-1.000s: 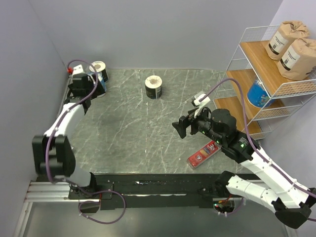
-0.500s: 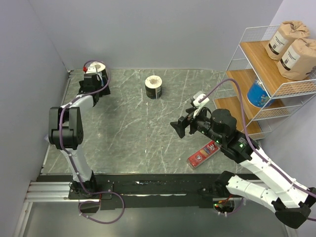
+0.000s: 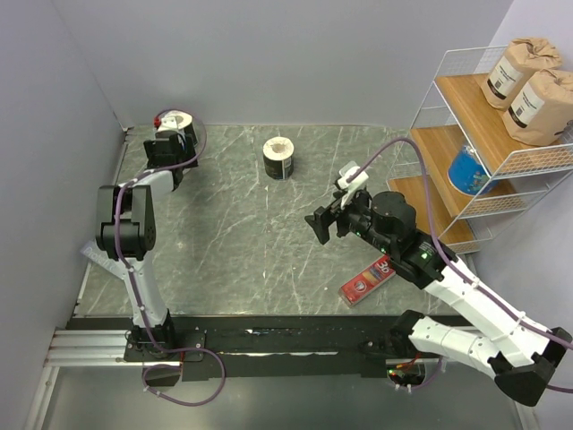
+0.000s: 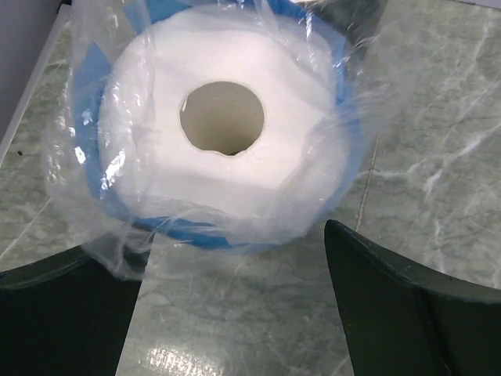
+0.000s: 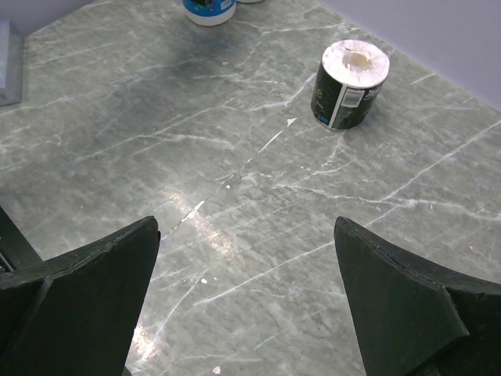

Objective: Place and organize the paper towels onto the shelf

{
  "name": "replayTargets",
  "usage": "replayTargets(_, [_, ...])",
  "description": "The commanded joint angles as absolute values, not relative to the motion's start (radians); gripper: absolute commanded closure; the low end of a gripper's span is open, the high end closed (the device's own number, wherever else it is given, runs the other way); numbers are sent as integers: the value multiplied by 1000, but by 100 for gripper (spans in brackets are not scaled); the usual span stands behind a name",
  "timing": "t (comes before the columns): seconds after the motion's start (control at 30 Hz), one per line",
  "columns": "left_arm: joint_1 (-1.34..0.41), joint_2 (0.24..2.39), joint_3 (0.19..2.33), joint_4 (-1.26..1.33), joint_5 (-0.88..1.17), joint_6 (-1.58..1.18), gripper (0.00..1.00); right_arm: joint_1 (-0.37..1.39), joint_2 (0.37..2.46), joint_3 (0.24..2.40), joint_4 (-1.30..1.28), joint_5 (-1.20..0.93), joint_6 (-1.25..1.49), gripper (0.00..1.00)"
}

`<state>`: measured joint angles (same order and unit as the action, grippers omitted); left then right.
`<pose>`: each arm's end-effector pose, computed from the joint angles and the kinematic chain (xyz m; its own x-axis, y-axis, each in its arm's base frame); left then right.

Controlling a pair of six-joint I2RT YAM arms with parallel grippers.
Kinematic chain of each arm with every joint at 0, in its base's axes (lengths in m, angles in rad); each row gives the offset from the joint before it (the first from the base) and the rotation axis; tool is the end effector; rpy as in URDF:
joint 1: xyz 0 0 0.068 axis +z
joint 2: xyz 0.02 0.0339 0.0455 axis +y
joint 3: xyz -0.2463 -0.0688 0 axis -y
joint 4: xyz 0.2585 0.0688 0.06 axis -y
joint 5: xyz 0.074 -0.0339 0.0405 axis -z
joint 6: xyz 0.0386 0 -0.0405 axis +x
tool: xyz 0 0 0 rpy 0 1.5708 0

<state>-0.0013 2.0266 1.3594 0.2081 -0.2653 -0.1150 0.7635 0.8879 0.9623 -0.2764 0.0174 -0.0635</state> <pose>0.4684 0.0095 0.1725 -0.4134 -0.1102 -0.9039 -0.2831 0.9590 0.0126 0.1653 0.1573 0.3610 -0.1016 -0.1850 -0.9775 -0.6869 0.7238 -0.0657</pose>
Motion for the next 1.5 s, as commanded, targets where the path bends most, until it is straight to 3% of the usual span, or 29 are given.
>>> replayTargets(0.0, [-2,2060,1373,279,-284,-100,4,770,907,1000,-207,41,-81,0])
replayTargets(0.53, [-2,2111,1394,290,-310,-110,3,772,919,985,-186,63,-92,0])
replayTargets(0.83, [-2,2053,1352,265,-259,-133,20,770,900,973,-186,55,-86,0])
replayTargets(0.97, [-2,2022,1305,264,-239,-166,35,770,877,966,-181,60,-84,0])
replayTargets(1.17, [-2,1951,1246,262,-242,-207,43,769,853,956,-189,57,-81,0])
replayTargets(1.47, [-35,1781,1086,242,-285,-300,41,769,815,943,-184,43,-74,0])
